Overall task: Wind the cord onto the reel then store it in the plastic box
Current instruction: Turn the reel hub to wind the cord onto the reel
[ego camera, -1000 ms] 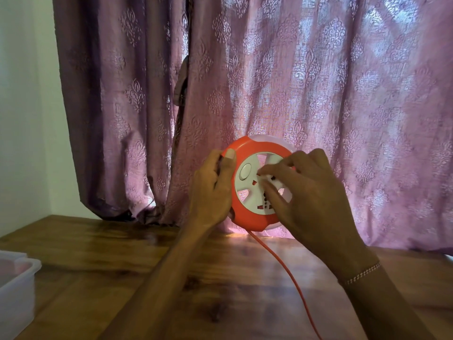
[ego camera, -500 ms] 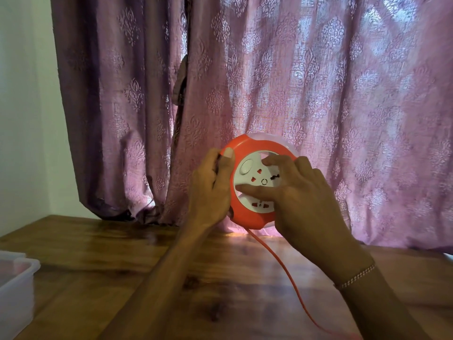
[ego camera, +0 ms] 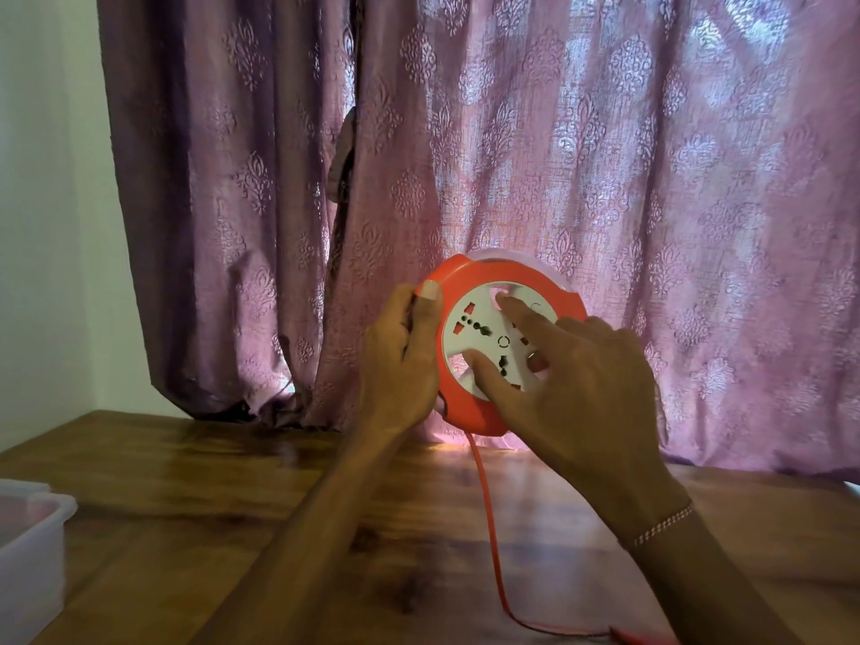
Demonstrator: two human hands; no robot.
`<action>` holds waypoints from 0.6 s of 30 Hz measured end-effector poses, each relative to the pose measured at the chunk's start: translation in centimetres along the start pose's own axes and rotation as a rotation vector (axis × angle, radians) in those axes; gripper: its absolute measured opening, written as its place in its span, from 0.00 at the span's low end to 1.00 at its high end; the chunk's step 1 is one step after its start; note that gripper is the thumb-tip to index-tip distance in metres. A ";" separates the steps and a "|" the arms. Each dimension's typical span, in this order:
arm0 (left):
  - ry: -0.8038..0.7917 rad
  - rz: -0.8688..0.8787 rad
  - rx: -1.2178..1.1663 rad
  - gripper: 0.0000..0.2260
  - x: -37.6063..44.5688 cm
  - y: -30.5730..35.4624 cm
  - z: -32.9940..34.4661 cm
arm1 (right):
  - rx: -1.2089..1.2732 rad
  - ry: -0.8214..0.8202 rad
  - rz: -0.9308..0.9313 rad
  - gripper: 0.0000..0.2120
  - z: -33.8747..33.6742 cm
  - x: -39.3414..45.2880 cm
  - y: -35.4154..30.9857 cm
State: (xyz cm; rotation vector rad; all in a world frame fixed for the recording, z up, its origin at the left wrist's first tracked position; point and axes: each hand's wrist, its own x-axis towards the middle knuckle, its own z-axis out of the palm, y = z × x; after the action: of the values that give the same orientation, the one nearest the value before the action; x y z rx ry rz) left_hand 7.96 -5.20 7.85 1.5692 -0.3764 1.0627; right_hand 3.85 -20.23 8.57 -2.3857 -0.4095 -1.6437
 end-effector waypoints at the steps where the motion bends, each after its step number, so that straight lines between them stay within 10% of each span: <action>1: -0.001 -0.010 -0.011 0.19 0.0 0.0 0.0 | 0.020 0.016 -0.019 0.26 0.1 0.1 0.2; 5: -0.007 -0.035 -0.074 0.22 0.1 -0.1 -0.1 | 0.134 0.124 -0.189 0.11 -0.3 0.4 1.1; 18: -0.016 0.019 -0.017 0.19 0.5 -0.8 -0.3 | -0.124 -0.132 -0.326 0.27 -0.4 0.2 0.7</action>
State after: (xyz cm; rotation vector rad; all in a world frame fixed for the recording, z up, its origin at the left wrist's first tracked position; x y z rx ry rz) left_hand 8.72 -4.58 7.72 1.5625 -0.4112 1.0601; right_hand 3.78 -21.03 8.90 -2.6419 -0.7774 -1.6865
